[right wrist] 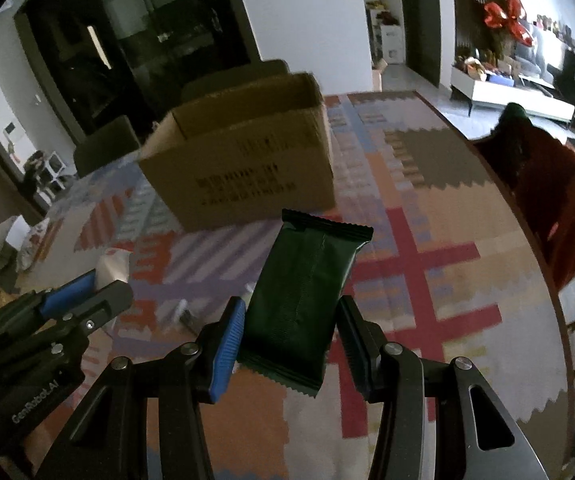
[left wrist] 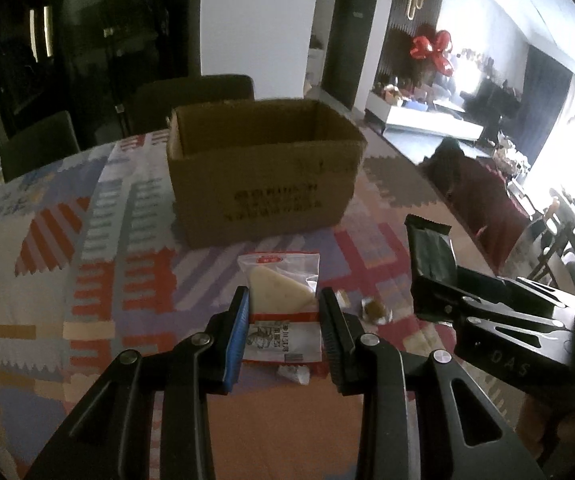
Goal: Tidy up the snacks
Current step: 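Lift both held packets and carry them toward the cardboard box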
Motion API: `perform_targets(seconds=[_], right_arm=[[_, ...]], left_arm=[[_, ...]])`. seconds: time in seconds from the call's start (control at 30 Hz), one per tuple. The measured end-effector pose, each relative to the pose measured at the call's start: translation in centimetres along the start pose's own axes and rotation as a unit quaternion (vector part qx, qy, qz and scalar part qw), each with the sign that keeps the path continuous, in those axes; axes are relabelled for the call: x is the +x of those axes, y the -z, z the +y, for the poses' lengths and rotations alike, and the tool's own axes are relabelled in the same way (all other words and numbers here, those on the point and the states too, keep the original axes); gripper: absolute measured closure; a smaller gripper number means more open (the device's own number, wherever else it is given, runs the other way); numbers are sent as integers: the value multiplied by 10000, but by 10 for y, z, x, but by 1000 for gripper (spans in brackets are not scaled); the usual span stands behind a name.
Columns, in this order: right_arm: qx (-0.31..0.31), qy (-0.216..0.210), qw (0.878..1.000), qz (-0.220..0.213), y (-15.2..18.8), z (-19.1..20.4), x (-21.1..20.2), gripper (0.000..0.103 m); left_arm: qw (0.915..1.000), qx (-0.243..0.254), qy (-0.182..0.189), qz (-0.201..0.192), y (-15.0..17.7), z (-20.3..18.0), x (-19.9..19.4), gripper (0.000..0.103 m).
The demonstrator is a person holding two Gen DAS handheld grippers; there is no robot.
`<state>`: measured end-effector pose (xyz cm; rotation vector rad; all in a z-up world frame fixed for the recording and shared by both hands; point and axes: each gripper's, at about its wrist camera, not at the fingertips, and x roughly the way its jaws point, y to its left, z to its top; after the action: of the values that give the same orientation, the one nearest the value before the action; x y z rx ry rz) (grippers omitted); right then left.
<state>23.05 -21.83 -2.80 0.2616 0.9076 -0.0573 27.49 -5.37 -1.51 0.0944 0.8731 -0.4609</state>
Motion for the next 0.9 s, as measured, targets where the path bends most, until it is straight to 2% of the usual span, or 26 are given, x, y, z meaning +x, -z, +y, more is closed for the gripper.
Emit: perform_targets(seconds=[0.27, 0.33, 0.4, 0.5, 0.8, 0.9], right_arm=[[-297, -82, 9990, -319, -34, 15, -7, 56], [-384, -127, 9985, -378, -43, 20, -8, 70], [-402, -177, 9984, -352, -51, 23, -4, 70], [-409, -194, 9984, -334, -57, 23, 2, 80], [-352, -270, 9990, -11, -66, 21, 23, 79], [-323, -248, 9990, 162, -63, 19, 33, 64]], left_arm=[[9995, 51, -115, -305, -33, 11, -10, 69], [9993, 55, -129, -340, -40, 14, -11, 69], [9992, 33, -135, -372, -46, 17, -11, 69], [9993, -1, -161, -345, -52, 21, -7, 69], [9997, -164, -70, -146, -52, 28, 11, 69], [9998, -102, -130, -149, -51, 26, 15, 69]])
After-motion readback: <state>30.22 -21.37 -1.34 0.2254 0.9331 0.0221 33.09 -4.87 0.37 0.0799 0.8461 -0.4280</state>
